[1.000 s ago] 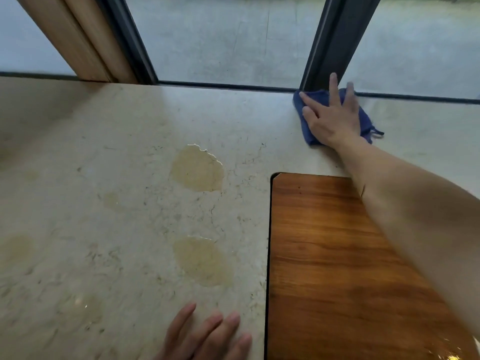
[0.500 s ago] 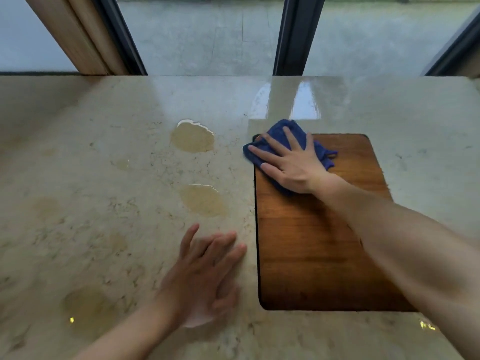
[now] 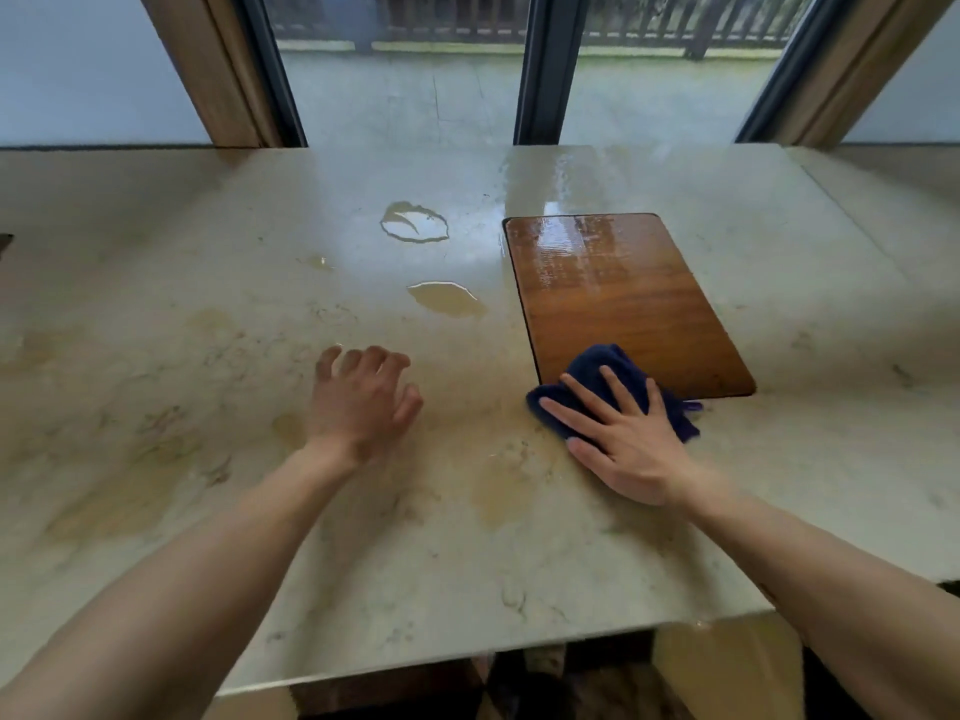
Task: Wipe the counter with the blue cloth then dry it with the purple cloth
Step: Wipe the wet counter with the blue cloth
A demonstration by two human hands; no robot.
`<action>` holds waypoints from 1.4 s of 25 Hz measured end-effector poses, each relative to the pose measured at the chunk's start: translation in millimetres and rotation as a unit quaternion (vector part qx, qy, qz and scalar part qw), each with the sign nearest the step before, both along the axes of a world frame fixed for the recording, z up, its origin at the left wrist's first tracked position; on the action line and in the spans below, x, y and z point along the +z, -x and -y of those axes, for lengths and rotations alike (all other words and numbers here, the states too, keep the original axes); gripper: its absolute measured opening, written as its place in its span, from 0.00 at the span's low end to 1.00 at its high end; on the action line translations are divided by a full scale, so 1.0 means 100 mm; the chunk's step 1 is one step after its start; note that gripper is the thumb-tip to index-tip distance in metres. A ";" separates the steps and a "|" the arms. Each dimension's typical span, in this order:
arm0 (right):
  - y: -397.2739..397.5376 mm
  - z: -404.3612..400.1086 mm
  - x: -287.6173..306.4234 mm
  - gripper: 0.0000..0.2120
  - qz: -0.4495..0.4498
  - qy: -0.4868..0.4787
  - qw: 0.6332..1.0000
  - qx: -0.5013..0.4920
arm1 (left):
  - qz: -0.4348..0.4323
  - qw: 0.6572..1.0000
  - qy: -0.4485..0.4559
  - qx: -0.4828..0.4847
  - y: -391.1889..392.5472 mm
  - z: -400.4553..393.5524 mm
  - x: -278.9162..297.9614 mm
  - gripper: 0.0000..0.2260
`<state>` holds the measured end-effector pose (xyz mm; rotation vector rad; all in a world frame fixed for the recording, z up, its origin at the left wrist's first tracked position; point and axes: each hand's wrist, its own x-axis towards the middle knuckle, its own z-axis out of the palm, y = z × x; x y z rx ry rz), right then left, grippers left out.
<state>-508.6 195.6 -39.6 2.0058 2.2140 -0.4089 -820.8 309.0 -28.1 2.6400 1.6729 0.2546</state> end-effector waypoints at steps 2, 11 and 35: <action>0.07 0.14 0.03 0.23 0.004 0.007 1.000 -0.007 | -0.019 1.000 0.003 0.011 0.27 0.04 0.02 0.27; 0.24 0.17 0.12 0.28 0.022 0.022 0.995 -0.100 | -0.035 0.999 -0.004 -0.040 0.56 0.03 -0.03 0.28; 1.06 1.35 -0.36 0.32 0.005 -0.165 0.930 -0.327 | 0.005 0.981 0.138 0.138 0.92 -1.38 -0.24 0.26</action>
